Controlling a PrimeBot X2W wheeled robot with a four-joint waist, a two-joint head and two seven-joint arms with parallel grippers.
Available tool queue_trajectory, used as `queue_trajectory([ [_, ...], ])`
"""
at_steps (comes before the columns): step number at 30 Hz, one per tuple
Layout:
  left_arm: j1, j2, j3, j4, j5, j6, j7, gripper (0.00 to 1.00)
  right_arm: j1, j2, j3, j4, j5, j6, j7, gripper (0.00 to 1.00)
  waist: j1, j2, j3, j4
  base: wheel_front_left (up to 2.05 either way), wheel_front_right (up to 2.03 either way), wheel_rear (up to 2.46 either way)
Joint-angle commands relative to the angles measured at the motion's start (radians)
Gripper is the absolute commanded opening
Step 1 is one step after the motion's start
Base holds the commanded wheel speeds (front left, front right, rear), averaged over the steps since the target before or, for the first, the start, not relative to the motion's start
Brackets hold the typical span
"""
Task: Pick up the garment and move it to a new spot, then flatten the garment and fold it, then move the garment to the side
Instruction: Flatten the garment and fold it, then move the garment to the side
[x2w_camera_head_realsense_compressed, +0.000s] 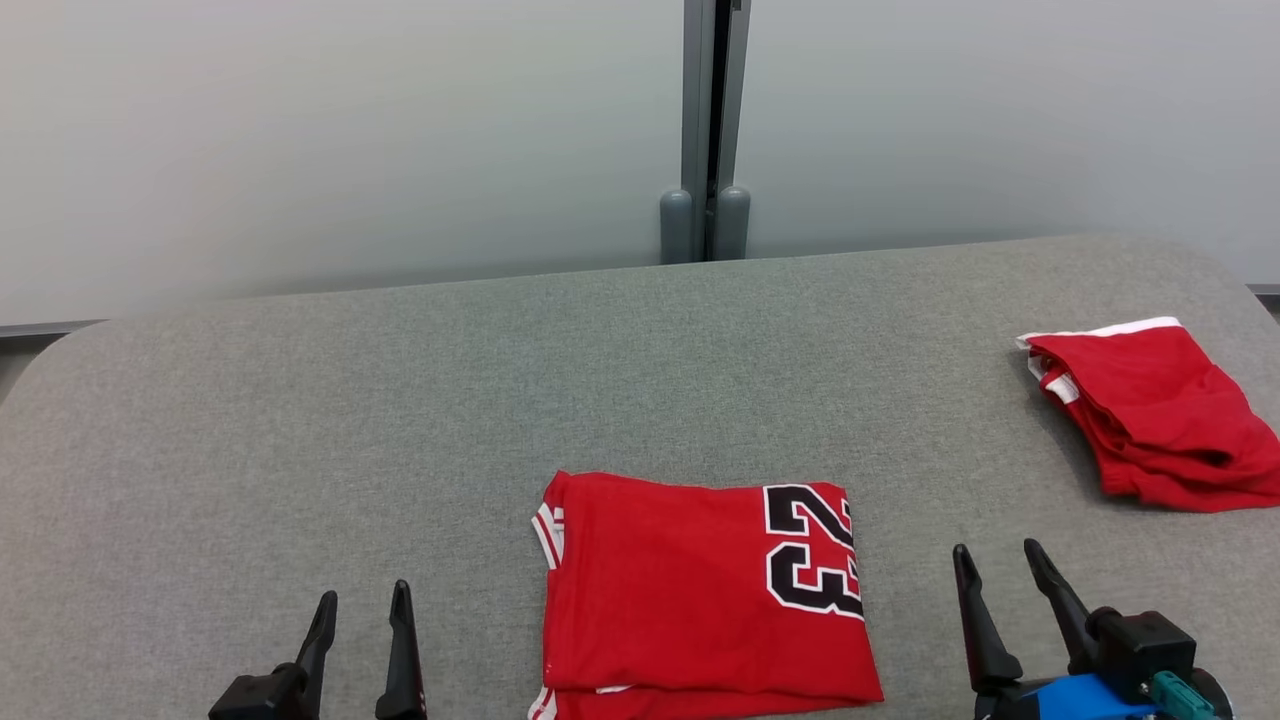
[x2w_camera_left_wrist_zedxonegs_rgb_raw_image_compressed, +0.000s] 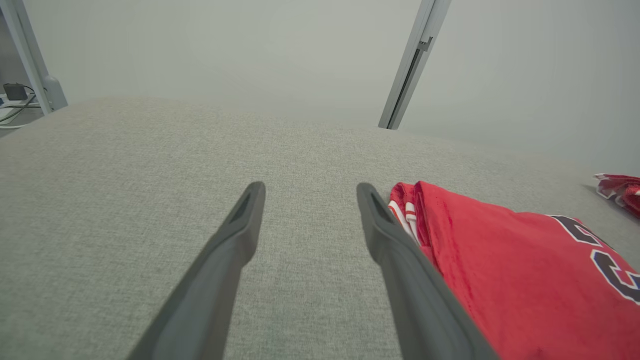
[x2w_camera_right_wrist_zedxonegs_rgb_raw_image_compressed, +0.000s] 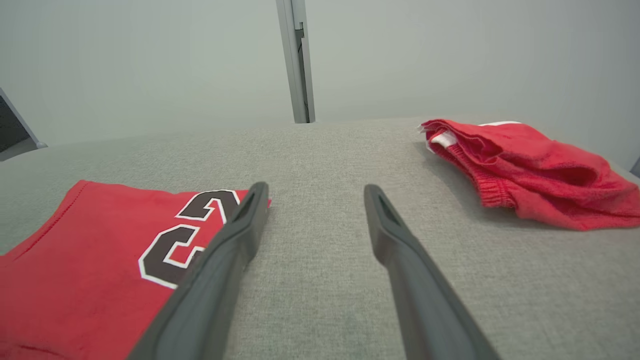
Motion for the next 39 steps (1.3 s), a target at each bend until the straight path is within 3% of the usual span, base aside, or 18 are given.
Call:
queue_trajectory([
  [1,0.003,-0.003,0.006,0.004,0.010,-0.006,-0.004,1.00,0.013,-0.001,0.008,-0.005,0.012,0.000,-0.002,1.00,0.0000,0.0000,0.001,0.001,0.00,0.00,0.00],
  [25,-0.033,-0.042,0.052,0.044,0.080,-0.054,-0.004,1.00,-0.038,-0.001,0.036,-0.009,-0.017,0.000,0.024,1.00,0.0000,0.0000,0.022,0.026,0.00,0.00,0.00],
  [28,-0.046,-0.041,0.052,0.045,0.088,-0.057,-0.004,1.00,-0.081,-0.001,0.047,0.014,-0.053,0.000,0.113,1.00,0.0000,0.0000,0.037,0.039,0.00,0.00,0.00],
  [35,-0.076,-0.051,0.059,0.048,0.098,-0.064,-0.004,1.00,-0.188,-0.001,0.054,0.115,-0.041,0.000,0.443,1.00,0.0000,0.0000,0.072,0.101,0.00,0.00,0.00],
  [39,-0.077,-0.062,0.069,0.054,0.103,-0.070,-0.004,1.00,-0.207,-0.001,0.029,0.154,-0.011,0.000,0.547,1.00,0.0000,0.0000,0.084,0.141,0.00,0.00,0.00],
])
